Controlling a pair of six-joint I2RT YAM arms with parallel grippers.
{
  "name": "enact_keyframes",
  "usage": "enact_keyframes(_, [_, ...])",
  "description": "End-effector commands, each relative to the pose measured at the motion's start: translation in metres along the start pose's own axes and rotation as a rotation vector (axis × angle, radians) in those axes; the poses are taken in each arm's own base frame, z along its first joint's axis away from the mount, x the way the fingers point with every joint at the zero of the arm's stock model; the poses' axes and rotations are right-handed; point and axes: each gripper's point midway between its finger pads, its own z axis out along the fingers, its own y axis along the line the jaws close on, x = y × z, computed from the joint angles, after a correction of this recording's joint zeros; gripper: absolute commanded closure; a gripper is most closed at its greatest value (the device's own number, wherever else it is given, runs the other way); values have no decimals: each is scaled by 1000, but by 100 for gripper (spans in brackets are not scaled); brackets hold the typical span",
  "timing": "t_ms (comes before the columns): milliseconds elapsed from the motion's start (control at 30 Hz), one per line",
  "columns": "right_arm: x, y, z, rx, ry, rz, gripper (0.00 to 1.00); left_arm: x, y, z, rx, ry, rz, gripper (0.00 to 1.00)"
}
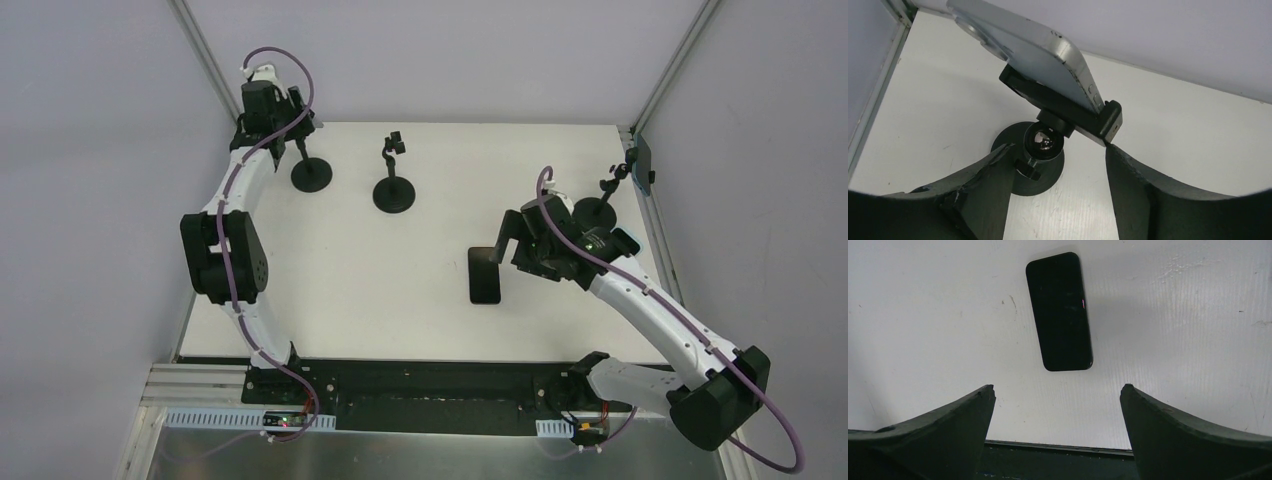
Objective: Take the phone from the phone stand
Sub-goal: Move the phone stand with the phone to the center of the board.
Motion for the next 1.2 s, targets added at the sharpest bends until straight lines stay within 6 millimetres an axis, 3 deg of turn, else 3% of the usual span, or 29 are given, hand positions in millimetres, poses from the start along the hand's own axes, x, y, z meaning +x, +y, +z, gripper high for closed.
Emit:
enact_keyframes(0, [-9, 11, -5, -38, -18, -15, 1, -9, 6, 0, 106, -39, 39, 38])
enact_keyframes(500, [-8, 13, 1, -23, 5, -39, 1, -5, -12, 13, 285, -40, 81, 37])
enact_keyframes(633, [-8, 13, 2, -21, 12, -42, 1, -7, -9, 22, 266, -48, 74, 38])
enact_keyframes(733, [-6, 12, 3, -15, 16, -45, 1, -8, -3, 29, 234, -51, 62, 44])
enact_keyframes(933, [-6, 11, 8, 2, 24, -56, 1, -7, -11, 33, 280, -46, 77, 59])
enact_keyframes(1033, [-9, 13, 7, -3, 21, -57, 1, -3, -21, 29, 350, -39, 121, 78])
enact_keyframes(1167, [-11, 15, 1, -9, 18, -59, 1, 1, -30, 21, 410, -27, 133, 94])
